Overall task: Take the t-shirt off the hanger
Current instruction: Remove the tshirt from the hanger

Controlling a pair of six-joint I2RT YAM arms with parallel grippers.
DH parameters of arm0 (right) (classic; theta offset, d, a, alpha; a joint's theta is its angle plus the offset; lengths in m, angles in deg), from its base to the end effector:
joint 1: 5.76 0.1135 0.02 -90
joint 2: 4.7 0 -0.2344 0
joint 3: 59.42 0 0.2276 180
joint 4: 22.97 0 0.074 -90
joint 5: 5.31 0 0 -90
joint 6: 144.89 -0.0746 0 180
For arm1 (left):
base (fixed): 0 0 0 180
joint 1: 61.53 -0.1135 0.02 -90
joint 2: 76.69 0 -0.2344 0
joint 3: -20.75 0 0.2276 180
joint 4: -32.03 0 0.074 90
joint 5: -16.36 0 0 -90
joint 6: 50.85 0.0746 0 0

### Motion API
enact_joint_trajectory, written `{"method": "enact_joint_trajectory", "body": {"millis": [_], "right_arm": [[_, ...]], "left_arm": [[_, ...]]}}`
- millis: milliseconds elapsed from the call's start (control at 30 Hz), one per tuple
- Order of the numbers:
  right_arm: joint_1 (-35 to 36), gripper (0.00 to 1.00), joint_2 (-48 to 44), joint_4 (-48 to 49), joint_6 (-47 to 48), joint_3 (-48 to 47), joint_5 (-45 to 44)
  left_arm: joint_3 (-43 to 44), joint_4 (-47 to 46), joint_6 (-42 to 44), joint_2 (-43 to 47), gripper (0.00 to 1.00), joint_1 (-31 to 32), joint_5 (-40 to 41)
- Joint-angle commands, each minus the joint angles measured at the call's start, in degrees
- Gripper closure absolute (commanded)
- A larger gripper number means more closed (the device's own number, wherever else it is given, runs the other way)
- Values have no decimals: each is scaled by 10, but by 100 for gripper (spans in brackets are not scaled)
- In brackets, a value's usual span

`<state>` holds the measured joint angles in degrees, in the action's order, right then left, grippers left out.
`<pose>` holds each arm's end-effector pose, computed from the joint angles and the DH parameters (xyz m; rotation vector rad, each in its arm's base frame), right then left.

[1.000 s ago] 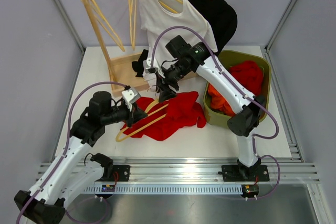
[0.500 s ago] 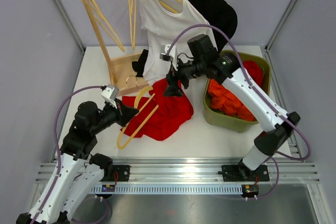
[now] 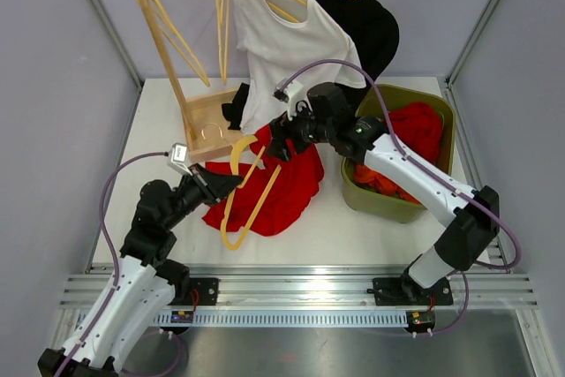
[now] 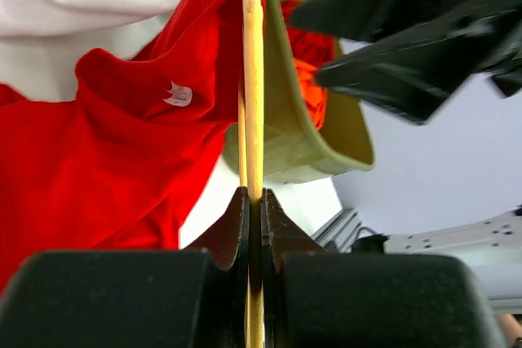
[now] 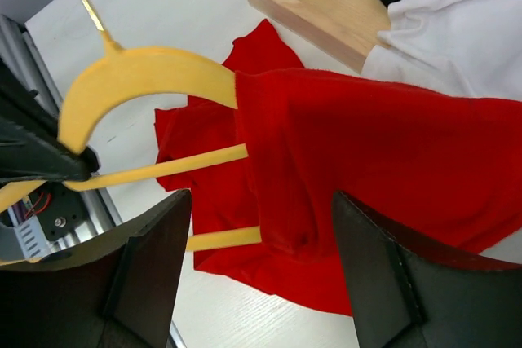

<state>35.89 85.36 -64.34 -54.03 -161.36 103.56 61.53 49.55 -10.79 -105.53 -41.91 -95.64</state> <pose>0.2596 0.2631 0.3236 -0.9688 1.9185 0.7680 0.1600 -0.0867 0.2597 -0.1634 1.8091 -1.2112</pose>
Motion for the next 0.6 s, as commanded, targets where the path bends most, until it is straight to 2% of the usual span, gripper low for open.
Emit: {"method": "enact_joint_trajectory", "body": {"millis": [0, 167, 300, 333, 400, 433, 467, 500, 567], "right_arm": [[19, 25, 25, 29, 11, -28, -56], [25, 30, 53, 11, 38, -52, -84], [25, 48, 63, -2, 49, -64, -88], [25, 61, 63, -1, 49, -64, -94], [25, 77, 61, 2, 49, -67, -98], [25, 90, 55, 2, 51, -67, -100], [25, 96, 53, 2, 55, -67, -101], [25, 100, 50, 2, 57, -67, -104], [25, 100, 40, 7, 66, -69, -124]], "left_arm": [[1, -104, -44, 14, 100, -3, 11], [-8, -100, -46, 26, 100, -3, 15], [-8, -97, -42, 30, 100, -3, 17], [-10, -96, -42, 30, 100, -3, 18], [-7, -90, -35, 32, 100, -3, 20], [-6, -78, -25, 34, 100, -3, 27], [-5, -73, -19, 34, 100, -4, 28], [-4, -67, -14, 35, 100, -3, 30], [1, -43, 12, 34, 100, -4, 33]]}}
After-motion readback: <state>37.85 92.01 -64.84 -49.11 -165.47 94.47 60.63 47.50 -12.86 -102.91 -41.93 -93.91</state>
